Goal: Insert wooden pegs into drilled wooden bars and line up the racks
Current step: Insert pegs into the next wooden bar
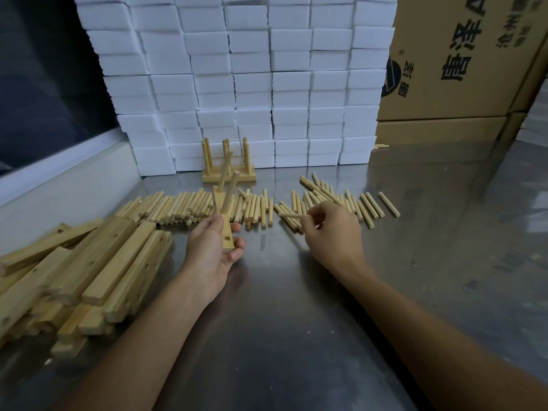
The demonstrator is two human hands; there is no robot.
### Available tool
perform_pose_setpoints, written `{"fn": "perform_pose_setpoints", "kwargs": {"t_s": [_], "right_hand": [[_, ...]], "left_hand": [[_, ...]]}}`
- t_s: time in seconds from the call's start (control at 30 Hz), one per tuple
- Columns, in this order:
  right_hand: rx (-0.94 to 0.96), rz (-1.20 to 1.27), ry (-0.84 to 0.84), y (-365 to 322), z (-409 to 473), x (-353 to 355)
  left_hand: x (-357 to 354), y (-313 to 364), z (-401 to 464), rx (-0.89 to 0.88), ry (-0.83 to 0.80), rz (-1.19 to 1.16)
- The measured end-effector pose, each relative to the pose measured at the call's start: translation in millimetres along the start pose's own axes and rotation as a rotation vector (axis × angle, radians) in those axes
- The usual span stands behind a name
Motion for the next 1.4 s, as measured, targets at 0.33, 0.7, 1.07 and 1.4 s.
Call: {"fn": "perform_pose_setpoints", "kwargs": {"t_s": [0.33, 0.7, 1.07, 1.4], "right_hand": [[-0.013, 0.765, 0.008, -1, -2, 2], [-0.272, 1.327, -0.26, 2, -4, -31], [-0.242, 1.224, -0.285, 3, -3, -27], [-0.032, 0.71, -0.235, -15, -7, -18]], "left_hand": [[0, 0, -1, 0.012, -0.025, -0.023], [-6, 0, -1, 0.031, -0.082, -0.071], [-14, -11, -3, 0.074, -0.085, -0.082], [-26, -11, -9, 0.089, -0.103, -0.163]]}}
Point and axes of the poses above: each hand's wrist, its own z-axis towards the middle knuckle, its own x-axis out of the back of the hand, y = z × x, the point moved 10 cm from there along z, towards the middle knuckle, and after that the axes turned 11 degrees about -y, right-handed, at the moved point
